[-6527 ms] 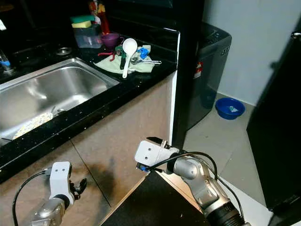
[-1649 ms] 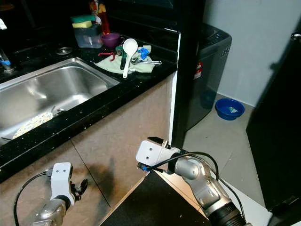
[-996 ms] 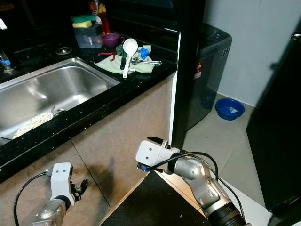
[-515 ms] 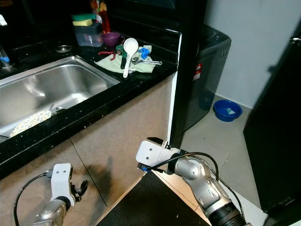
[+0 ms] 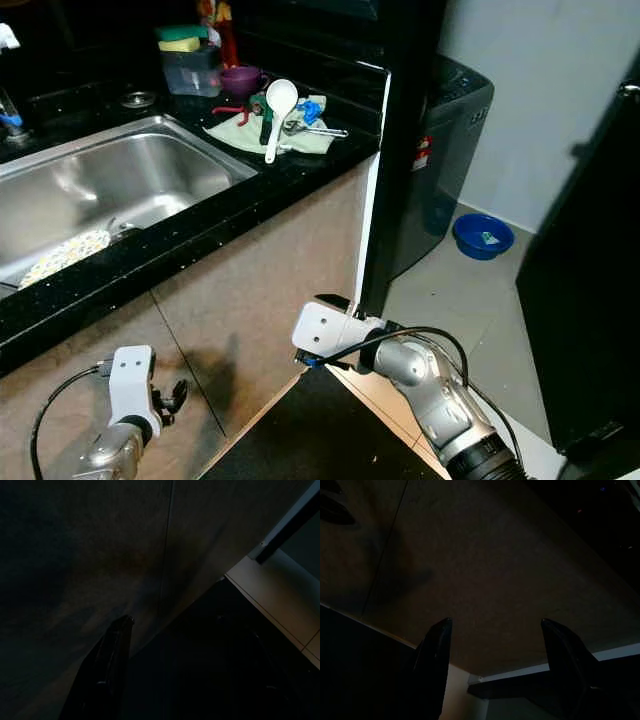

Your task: Kitchen organization

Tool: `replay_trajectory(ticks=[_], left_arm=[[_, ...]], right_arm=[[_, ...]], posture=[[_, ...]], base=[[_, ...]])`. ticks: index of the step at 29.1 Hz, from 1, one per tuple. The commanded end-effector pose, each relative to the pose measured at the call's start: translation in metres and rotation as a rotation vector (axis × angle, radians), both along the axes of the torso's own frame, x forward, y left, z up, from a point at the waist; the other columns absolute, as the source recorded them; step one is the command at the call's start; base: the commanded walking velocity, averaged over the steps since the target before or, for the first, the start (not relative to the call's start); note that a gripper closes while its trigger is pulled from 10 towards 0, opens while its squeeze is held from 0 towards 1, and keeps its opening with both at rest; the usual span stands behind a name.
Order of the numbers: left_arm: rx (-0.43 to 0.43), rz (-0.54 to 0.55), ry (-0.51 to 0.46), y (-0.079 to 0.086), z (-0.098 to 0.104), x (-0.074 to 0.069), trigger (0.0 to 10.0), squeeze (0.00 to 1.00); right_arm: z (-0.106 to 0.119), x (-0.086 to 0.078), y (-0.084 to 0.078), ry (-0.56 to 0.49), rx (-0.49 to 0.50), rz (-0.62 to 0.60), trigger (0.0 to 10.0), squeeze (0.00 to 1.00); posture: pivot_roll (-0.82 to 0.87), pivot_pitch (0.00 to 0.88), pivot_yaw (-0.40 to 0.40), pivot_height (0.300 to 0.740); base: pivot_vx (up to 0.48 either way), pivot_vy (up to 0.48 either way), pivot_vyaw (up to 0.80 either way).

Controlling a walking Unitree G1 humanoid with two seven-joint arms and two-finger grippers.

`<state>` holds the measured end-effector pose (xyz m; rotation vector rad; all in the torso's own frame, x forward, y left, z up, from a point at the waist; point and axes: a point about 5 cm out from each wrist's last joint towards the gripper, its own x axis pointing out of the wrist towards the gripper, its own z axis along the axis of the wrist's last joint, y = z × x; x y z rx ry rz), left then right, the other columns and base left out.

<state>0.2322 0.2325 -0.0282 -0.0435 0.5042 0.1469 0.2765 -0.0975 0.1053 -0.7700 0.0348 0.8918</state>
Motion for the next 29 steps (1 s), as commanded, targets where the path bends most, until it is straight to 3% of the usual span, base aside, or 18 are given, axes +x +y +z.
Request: replay_trajectory(ticks=[1,29], left_arm=[[-0.005,0.004,0.007,0.0018,-0.0001,-0.0011,10.0,0.0],[0.0,0.006,0.021,0.0073,0.0001,-0.0013,10.0,0.0]], right_arm=[[0.0022,-0.0003,-0.0014,-0.006,0.004,0.001,10.0,0.0],[0.0033,0.0015,0.0039,-0.009,0.008,0.002,10.0,0.0]], posture=[[-0.01,0.0,-0.011,0.74],[0.0,0.0,0.0,0.74]], base=[[0.0,0.0,0.0],[0.0,0.0,0.0]])
